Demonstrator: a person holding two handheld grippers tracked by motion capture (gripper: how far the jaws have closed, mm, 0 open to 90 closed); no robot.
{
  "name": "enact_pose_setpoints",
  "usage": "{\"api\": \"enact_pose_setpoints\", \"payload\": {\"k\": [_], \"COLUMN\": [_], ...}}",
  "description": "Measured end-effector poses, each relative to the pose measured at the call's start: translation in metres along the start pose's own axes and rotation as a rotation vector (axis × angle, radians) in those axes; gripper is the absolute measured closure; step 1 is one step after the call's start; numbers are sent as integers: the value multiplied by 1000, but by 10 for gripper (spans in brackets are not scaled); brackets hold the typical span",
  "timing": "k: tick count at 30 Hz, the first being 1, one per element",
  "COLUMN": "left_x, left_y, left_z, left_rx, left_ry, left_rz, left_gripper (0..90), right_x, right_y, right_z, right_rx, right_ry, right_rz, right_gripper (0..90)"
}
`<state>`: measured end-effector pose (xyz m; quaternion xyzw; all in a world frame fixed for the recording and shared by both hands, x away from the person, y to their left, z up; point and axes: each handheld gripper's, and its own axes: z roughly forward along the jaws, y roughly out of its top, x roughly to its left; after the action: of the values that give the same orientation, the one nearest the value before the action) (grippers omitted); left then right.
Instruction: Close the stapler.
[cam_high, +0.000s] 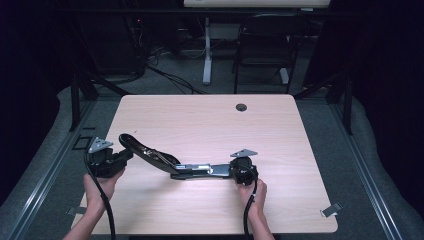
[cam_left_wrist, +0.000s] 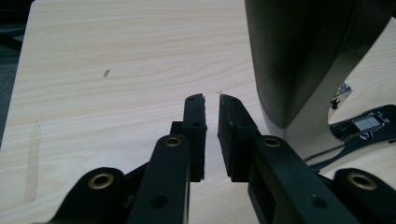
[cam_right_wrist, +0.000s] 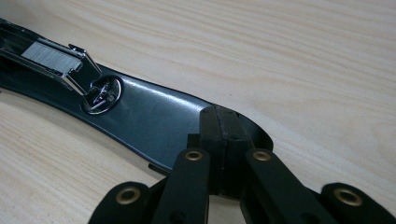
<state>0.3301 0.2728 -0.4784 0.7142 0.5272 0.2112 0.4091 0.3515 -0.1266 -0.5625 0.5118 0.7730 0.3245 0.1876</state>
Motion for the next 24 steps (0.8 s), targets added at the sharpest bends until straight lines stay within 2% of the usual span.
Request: {"api": "enact_pose_setpoints", "payload": {"k": [3, 7, 16, 24], "left_x": [-4, -9, -17, -29], "left_y": [3, 6, 13, 22], "left_z": [1, 2, 4, 7], "left_rx": [-3, -16, -33, -46], "left_ry": [-5, -7, -27, -55], "left_rz": [21, 30, 47, 79], "left_gripper": [854, 884, 898, 899], "right_x": [2, 3, 2, 0], "right_y": [-1, -2, -4, -4], "right_z": [0, 0, 0, 0], "right_rx": [-7, -14, -25, -26], "right_ry": [-17, -27, -14, -5], "right_rz": [-8, -22, -8, -7], "right_gripper": [900, 900, 900, 900]}}
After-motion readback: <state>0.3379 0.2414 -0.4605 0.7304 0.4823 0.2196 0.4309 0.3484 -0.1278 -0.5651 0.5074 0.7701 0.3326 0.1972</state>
